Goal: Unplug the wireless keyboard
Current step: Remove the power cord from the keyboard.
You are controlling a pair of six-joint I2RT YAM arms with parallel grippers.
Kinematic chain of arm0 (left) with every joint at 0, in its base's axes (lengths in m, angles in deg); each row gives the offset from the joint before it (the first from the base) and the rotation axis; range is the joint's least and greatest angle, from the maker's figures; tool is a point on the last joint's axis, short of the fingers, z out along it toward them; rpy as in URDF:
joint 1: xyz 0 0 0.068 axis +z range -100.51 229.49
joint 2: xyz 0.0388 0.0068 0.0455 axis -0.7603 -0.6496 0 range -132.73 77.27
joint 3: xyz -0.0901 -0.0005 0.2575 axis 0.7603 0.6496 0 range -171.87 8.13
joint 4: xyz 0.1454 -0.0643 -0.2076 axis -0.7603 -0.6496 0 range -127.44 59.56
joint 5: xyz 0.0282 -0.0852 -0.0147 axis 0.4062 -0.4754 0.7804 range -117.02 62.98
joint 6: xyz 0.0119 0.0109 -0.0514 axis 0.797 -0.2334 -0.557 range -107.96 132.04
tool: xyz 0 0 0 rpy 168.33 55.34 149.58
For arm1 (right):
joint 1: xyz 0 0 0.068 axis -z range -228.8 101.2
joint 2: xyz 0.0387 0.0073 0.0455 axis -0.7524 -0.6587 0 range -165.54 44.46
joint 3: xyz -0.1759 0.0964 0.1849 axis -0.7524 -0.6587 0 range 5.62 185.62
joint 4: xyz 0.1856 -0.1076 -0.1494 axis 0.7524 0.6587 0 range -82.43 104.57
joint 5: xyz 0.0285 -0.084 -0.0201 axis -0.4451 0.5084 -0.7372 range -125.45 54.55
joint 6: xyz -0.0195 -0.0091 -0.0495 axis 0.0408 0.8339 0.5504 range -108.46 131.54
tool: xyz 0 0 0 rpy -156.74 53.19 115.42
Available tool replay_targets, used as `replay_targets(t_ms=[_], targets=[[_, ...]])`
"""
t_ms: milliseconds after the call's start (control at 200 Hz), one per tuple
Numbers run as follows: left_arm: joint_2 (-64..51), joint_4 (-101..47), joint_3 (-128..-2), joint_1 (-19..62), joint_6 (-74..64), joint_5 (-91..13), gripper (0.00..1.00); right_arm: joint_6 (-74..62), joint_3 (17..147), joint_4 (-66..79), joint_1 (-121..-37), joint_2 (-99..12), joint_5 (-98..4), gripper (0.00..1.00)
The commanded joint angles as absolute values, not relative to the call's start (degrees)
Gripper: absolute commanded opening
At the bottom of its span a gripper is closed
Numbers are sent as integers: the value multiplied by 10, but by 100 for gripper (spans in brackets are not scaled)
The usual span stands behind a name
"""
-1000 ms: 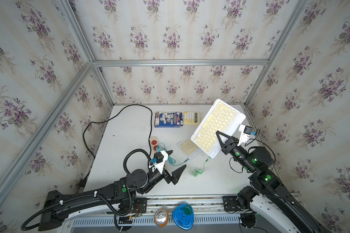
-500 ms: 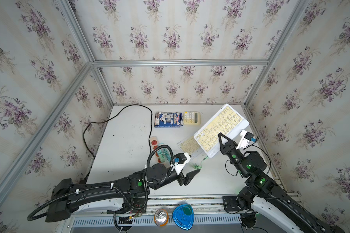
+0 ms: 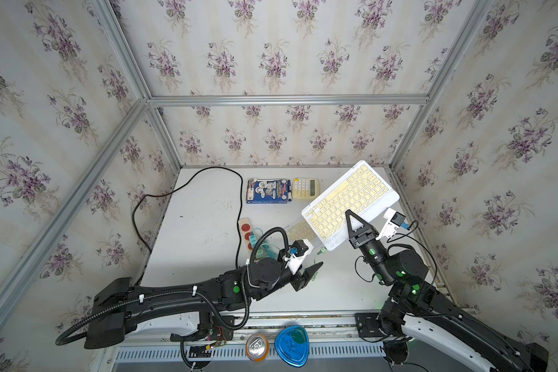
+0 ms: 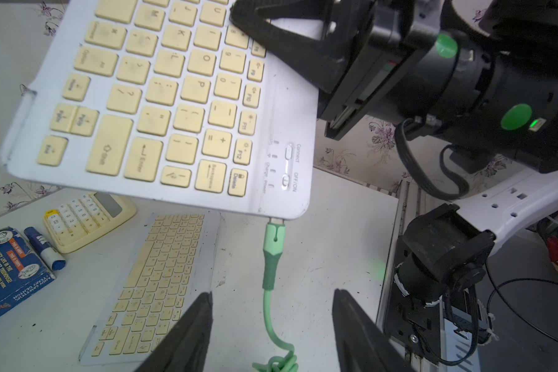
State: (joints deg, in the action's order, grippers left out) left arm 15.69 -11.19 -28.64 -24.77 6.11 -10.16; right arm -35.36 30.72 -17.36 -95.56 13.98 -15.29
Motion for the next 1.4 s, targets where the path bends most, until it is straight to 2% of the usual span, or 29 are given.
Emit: replay_targets(t_ms=[0,285,305,440,614,739,939,1189,1394], targets=[[157,-86,-288,-245,66,-104,60,-365,319,-244,-958,131,-157,0],[148,-86,-299,-234,76,-106,56,-399,320,-268,-975,112,-163,0],[147,-86,-300,-233,77,-107,51,-398,321,-269,-976,113,-164,0],[143,-86,-304,-231,79,-109,45,-399,326,-261,-981,123,-165,0],[139,-91,-317,-231,82,-123,27,-408,317,-267,-984,131,-166,0],[142,-91,-319,-231,82,-136,22,-412,314,-265,-986,130,-160,0],[138,-108,-337,-231,85,-143,21,-418,313,-285,-993,94,-156,0],[140,-115,-336,-231,88,-132,2,-416,301,-299,-999,87,-137,0],[137,-115,-336,-231,89,-131,0,-417,295,-295,-999,99,-133,0]])
